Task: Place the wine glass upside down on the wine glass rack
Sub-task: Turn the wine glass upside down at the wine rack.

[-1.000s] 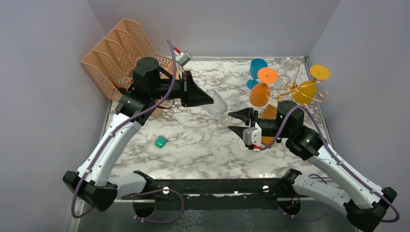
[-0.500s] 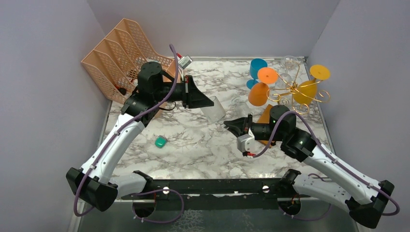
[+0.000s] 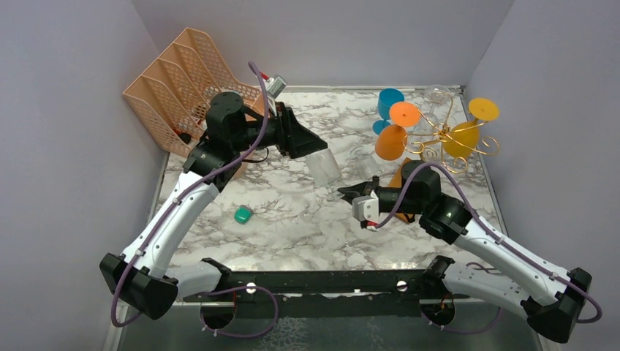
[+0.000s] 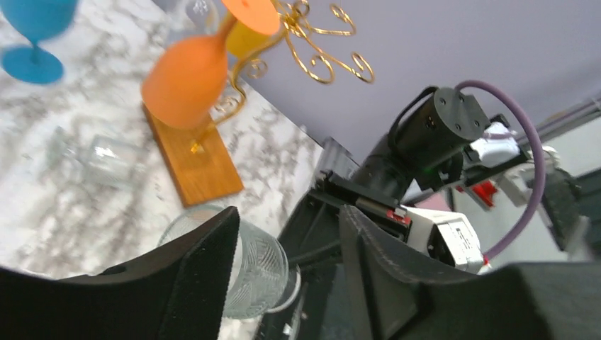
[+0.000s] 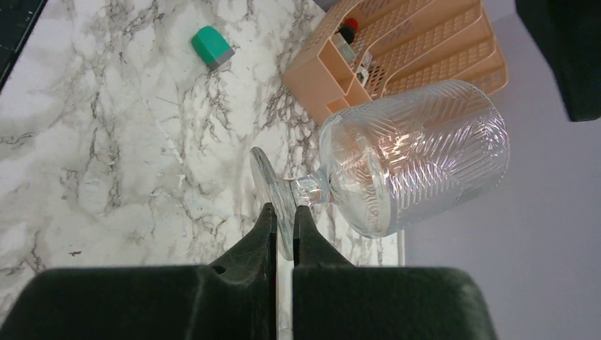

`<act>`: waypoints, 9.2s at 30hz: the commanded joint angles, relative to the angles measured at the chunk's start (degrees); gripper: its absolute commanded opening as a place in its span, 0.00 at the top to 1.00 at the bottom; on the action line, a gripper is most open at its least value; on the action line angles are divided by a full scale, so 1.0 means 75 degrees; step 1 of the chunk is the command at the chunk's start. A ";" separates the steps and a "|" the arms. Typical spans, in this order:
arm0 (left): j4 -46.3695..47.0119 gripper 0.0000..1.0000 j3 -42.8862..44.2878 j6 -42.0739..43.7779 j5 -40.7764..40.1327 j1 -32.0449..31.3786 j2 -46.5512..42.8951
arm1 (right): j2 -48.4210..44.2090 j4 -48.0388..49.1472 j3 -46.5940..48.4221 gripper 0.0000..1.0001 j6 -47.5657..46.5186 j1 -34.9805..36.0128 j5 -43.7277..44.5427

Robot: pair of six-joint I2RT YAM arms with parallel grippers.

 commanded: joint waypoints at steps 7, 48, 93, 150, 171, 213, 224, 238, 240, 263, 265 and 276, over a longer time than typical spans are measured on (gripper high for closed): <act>0.1342 0.28 -0.0868 0.2648 -0.2431 -0.0015 -0.1341 | 0.0382 0.2318 -0.0337 0.99 0.3948 0.0034 0.0374; 0.2081 0.29 -0.0438 -0.1521 -0.2881 -0.0016 -0.0452 | 0.2502 -0.2624 0.7698 0.99 1.4475 0.0035 0.4874; 0.3105 0.34 -0.0211 -0.4335 -0.1217 -0.0015 0.0187 | 0.1202 -0.4625 0.6299 0.99 1.8029 0.0034 0.5806; 0.1607 0.34 -0.0187 -0.3394 -0.1209 -0.0015 0.0515 | 0.0055 -0.6563 0.5211 0.99 1.9450 0.0040 0.9575; 0.1651 0.34 -0.0176 -0.3443 -0.1010 -0.0018 0.0678 | -0.0423 -0.6983 0.4804 0.99 2.1299 0.0040 1.0399; 0.2279 0.40 -0.0219 -0.3657 -0.1163 -0.0064 0.0689 | -0.0609 -0.4857 0.3899 0.99 2.0349 0.0034 1.0272; 0.2687 0.42 0.0049 -0.3591 -0.1291 -0.1333 0.1195 | -0.1089 -0.4390 0.3444 0.99 1.8639 0.0034 0.8161; 0.3337 0.44 0.0215 -0.3935 -0.0740 -0.1820 0.1729 | -0.0860 -0.2885 0.3213 0.99 1.7527 0.0034 0.6425; 0.3371 0.46 0.0270 -0.3951 -0.0668 -0.1831 0.1795 | -0.0821 -0.2757 0.3195 0.99 1.7482 0.0040 0.6309; 0.3604 1.00 0.0051 -0.4018 -0.0332 -0.1942 0.1639 | -0.0519 -0.3067 0.3366 0.87 1.6563 0.0031 0.5787; 0.3604 1.00 -0.0020 -0.4045 -0.0362 -0.1934 0.1574 | -0.0578 -0.3289 0.3419 0.76 1.6293 0.0028 0.5767; 0.3678 1.00 -0.0368 -0.4305 -0.0454 -0.1916 0.1412 | -0.0853 -0.4269 0.3658 0.39 1.4899 0.0033 0.5440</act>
